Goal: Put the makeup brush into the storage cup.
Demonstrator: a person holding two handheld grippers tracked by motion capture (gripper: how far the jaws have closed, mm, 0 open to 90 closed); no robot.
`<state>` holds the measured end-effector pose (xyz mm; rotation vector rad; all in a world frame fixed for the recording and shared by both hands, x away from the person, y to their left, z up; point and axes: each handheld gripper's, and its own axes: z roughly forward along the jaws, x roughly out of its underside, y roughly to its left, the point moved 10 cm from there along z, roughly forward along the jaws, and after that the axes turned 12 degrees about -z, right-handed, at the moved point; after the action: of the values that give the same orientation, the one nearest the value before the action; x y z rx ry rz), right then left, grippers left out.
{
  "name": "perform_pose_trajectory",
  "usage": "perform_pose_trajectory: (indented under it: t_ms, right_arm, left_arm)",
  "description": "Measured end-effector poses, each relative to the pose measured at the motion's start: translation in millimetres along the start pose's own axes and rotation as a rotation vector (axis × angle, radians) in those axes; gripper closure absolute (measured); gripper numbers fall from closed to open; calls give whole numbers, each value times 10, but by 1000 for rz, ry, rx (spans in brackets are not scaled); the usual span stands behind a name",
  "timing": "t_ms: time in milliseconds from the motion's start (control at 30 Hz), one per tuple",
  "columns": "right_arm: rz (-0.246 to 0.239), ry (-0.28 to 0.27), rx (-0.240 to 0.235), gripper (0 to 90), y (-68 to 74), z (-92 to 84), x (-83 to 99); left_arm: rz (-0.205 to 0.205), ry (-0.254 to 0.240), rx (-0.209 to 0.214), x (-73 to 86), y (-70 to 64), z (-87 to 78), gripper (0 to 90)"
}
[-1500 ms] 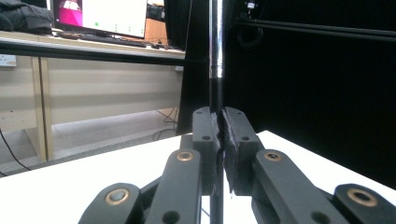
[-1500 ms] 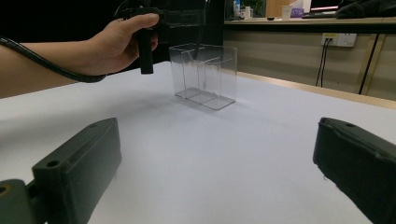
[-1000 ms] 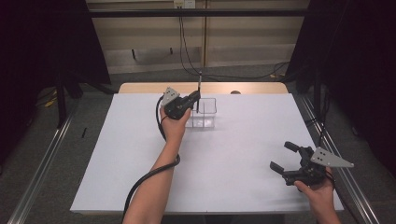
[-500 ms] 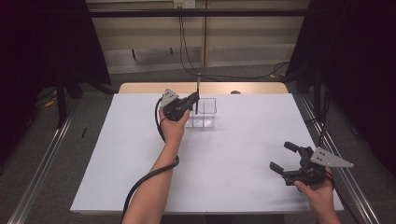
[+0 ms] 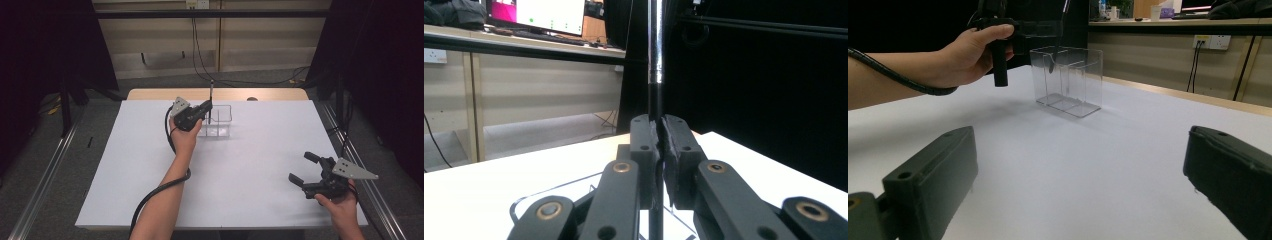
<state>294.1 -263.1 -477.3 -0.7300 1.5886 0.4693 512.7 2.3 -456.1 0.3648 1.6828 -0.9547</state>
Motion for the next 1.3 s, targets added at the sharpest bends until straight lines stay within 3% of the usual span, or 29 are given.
perform_pose_trajectory:
  t_ms: [900, 1300]
  right_arm:
    - [0, 2, -3, 9, 11, 14, 4]
    - [-1, 3, -4, 8, 11, 15, 7]
  left_arm:
    - [-4, 45, 14, 125, -38, 5, 836]
    - [18, 67, 52, 141, -116, -5, 705]
